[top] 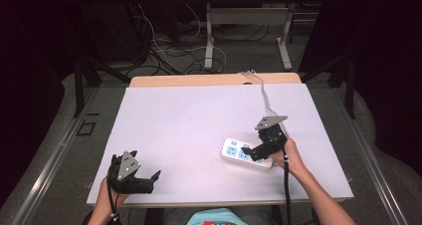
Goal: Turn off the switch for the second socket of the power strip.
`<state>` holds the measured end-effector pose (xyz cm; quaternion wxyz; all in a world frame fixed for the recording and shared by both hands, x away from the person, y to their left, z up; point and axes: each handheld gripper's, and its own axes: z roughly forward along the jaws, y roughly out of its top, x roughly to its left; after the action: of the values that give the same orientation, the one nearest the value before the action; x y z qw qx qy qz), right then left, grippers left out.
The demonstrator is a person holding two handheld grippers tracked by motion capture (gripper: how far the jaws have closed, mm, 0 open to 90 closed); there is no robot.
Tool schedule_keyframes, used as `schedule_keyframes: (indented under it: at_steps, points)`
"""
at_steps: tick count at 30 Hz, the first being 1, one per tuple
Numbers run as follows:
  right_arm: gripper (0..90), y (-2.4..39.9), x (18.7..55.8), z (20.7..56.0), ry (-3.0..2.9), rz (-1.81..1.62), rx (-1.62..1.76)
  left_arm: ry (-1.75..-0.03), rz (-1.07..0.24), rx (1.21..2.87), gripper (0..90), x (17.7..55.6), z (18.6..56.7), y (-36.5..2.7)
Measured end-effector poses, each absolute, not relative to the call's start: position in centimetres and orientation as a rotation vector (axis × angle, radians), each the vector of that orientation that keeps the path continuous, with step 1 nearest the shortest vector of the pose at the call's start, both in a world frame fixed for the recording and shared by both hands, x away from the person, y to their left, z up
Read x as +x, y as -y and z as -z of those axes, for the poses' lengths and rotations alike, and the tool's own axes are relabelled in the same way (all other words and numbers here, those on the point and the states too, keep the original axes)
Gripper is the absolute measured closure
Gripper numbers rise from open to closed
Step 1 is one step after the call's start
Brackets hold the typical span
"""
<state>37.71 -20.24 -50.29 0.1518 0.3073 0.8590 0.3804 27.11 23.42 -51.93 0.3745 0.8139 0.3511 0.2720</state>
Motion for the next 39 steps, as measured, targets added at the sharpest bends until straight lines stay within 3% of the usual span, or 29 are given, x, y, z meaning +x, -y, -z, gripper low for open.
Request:
schedule_keyframes:
  at_steps: [39]
  points:
    - [0.0, 23.9, 33.0, 49.2, -2.39, -1.107, 0.899, -0.901, -0.703, 2.08, 0.0, 27.1, 51.9, -23.4]
